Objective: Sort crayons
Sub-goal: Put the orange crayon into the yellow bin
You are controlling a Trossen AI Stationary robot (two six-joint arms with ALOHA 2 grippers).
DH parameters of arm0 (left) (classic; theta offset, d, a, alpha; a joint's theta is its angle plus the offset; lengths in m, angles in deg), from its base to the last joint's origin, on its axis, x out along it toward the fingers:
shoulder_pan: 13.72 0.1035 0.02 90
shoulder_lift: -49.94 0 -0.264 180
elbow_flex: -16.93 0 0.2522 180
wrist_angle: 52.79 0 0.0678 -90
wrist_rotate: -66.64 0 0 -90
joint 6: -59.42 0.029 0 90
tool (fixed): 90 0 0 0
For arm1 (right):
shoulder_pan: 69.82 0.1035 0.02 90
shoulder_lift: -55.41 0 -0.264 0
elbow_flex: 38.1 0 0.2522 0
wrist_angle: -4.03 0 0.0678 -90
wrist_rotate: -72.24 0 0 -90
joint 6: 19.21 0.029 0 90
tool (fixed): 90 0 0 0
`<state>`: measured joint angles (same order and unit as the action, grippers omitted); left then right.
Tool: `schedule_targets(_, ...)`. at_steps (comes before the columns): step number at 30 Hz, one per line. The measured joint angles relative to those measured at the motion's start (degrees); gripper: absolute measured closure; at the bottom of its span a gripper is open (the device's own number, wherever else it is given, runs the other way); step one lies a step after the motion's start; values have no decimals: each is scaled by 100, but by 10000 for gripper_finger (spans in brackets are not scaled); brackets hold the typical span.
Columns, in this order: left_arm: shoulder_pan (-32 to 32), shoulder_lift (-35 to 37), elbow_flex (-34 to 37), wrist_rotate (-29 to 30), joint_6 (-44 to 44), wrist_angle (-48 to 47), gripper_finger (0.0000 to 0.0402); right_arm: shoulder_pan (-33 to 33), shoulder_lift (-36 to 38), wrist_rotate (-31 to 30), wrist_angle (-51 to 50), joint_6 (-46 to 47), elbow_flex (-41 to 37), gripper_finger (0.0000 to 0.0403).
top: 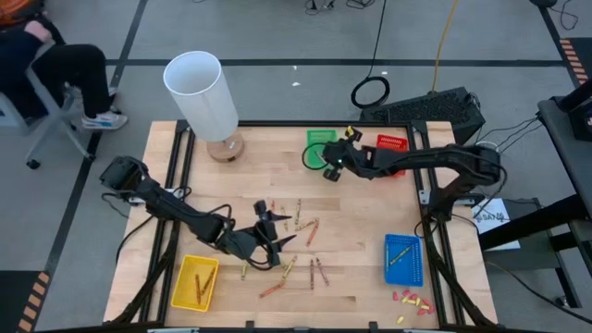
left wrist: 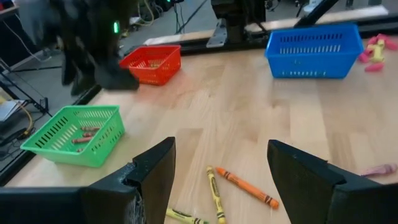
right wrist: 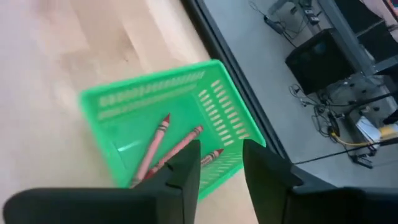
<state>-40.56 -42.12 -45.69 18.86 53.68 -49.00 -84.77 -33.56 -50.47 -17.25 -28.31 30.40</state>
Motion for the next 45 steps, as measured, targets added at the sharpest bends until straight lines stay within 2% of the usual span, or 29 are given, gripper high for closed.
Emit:
schedule_targets(4,16,-158,6,-1,-1,6,153,351,540,146,-769,490,0,291)
schedule_targets(10,19,-183,4,0,-2,16,153,1127,1149,1453,-1933,1508,2,291)
schedule_targets(15,-7,-183,4,-2,-44,59,153,2176,1203,1639,-2302,1951,-11,291)
schedule_targets(20,-47,-180,4,-13,-151,43,153,3209,1016,1647,-1618,2182,-304,291)
schedule_targets(26,-228,-176,4,-17,-151,-13,153,3962,534,1573,408,2553,-899,291)
schedule_targets(29,-328,-174,2,-17,-195,-59,153,4127,134,1330,870,2691,-927,291)
schedule_targets(34,-445,-174,2,-19,-197,-73,153,4131,-315,1357,1058,2489,-925,291)
schedule_targets(39,-443,-174,2,-19,-302,-179,153,3857,-354,1822,1137,2153,-922,291)
schedule_targets(45,-443,-174,2,-19,-304,-203,153,3414,-354,2541,1391,1244,-920,283)
